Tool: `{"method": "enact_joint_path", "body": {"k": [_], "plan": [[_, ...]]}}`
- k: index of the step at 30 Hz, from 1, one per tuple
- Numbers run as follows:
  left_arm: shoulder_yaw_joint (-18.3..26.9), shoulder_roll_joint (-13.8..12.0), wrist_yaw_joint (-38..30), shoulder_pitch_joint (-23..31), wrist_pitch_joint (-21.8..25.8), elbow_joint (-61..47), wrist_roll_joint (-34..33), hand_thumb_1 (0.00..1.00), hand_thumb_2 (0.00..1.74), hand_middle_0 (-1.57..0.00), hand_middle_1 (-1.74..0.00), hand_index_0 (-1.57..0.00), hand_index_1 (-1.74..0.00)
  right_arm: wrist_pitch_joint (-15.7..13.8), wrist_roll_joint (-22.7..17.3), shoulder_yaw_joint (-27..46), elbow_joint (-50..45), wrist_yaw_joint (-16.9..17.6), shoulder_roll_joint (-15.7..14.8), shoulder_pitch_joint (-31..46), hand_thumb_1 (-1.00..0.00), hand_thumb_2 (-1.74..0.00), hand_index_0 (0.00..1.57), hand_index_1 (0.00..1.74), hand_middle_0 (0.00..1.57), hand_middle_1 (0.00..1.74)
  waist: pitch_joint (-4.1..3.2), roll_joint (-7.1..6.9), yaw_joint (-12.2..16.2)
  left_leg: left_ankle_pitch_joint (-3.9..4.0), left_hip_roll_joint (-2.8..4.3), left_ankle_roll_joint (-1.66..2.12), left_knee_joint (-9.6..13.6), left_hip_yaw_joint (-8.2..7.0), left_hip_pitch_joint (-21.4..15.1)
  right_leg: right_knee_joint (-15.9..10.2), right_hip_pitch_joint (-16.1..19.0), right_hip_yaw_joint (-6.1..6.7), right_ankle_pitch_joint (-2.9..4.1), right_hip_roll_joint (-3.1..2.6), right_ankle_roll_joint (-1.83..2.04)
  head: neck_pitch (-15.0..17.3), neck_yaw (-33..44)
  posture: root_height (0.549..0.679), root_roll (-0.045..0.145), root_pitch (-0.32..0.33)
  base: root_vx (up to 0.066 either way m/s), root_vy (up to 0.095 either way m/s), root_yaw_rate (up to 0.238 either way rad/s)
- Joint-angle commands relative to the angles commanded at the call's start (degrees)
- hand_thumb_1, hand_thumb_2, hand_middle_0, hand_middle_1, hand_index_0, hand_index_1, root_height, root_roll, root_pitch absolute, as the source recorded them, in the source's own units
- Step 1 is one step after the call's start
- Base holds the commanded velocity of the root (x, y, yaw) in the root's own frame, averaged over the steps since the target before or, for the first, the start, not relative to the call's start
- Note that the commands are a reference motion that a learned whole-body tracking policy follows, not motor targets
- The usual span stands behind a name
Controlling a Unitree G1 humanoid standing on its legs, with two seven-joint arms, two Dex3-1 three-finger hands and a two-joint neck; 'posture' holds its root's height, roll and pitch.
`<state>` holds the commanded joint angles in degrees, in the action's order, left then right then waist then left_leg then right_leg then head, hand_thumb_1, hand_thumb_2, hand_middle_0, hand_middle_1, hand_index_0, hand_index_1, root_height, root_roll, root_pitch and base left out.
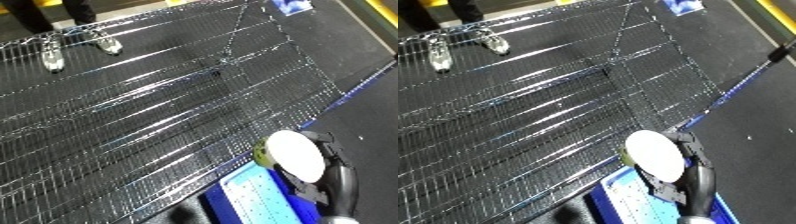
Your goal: Pick up the object and place it into the box
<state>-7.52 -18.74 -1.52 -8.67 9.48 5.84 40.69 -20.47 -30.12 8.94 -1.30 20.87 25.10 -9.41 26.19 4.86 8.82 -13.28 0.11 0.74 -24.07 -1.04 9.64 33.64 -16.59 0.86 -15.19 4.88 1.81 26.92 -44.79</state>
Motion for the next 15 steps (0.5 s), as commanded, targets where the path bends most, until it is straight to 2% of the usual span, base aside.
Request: {"method": "enact_joint_path", "body": {"k": [6,9,12,14,15], "plan": [[-1.1,1.0,0.5,-0.2,1.8,1.5,1.2,1.0,1.74,-1.57,-1.74,-1.57,-1.74,-1.9,-3.7,3.0,4.4,1.6,0.9,2.2,-1.0,-1.74,1.57,1.74,1.57,1.74,0.0,2.06,2.2,-0.08,-0.6,0.31,0.8,-1.35,-1.2,-0.9,0.3,0.64,0.11,0.41,0.13,0.4,-4.4,0.665,0.085,0.018,-0.02,0.097,-0.091],[-1.9,1.3,0.2,-0.8,2.6,2.4,1.9,1.0,1.74,-1.57,-1.74,-1.57,-1.74,-2.0,-4.5,4.1,7.5,3.0,1.9,2.6,-1.0,-1.74,1.57,1.74,1.57,1.74,0.09,2.9,3.2,-0.06,-0.83,0.42,1.2,-1.75,-1.7,-1.3,0.3,0.89,0.26,0.53,0.16,2.3,-5.5,0.665,0.088,0.02,-0.029,0.081,-0.09],[-2.4,1.5,0.0,-1.3,3.3,3.2,2.5,1.0,1.74,-1.57,-1.74,-1.57,-1.74,-2.8,-6.2,5.1,11.7,4.2,2.6,3.1,-1.0,-1.74,1.57,1.74,1.57,1.74,0.0,3.51,3.7,-0.08,-1.07,0.44,1.6,-1.98,-2.2,-1.8,0.5,1.06,0.4,0.59,0.15,3.7,-6.4,0.666,0.091,0.021,-0.015,0.054,-0.086],[-2.7,1.5,-0.1,-1.7,3.5,3.5,2.8,1.0,1.74,-1.57,-1.74,-1.57,-1.74,-3.7,-8.7,5.7,15.2,4.4,2.6,3.3,-1.0,-1.74,1.57,1.74,1.57,1.74,-0.12,3.7,3.9,-0.15,-1.14,0.43,1.7,-2.07,-2.4,-2.1,0.6,1.11,0.52,0.63,0.16,4.2,-7.3,0.667,0.092,0.022,-0.023,0.018,-0.048],[-2.9,1.4,-0.2,-2.0,3.6,3.6,2.9,1.0,1.74,-1.57,-1.74,-1.57,-1.74,-4.2,-10.4,6.1,17.1,4.2,2.5,3.4,-0.95,-1.65,1.49,1.65,1.49,1.65,-0.16,3.75,3.9,-0.16,-1.15,0.42,1.7,-2.07,-2.4,-2.2,0.7,1.12,0.59,0.62,0.17,4.2,-7.7,0.667,0.092,0.022,-0.028,0.0,-0.025]]}}
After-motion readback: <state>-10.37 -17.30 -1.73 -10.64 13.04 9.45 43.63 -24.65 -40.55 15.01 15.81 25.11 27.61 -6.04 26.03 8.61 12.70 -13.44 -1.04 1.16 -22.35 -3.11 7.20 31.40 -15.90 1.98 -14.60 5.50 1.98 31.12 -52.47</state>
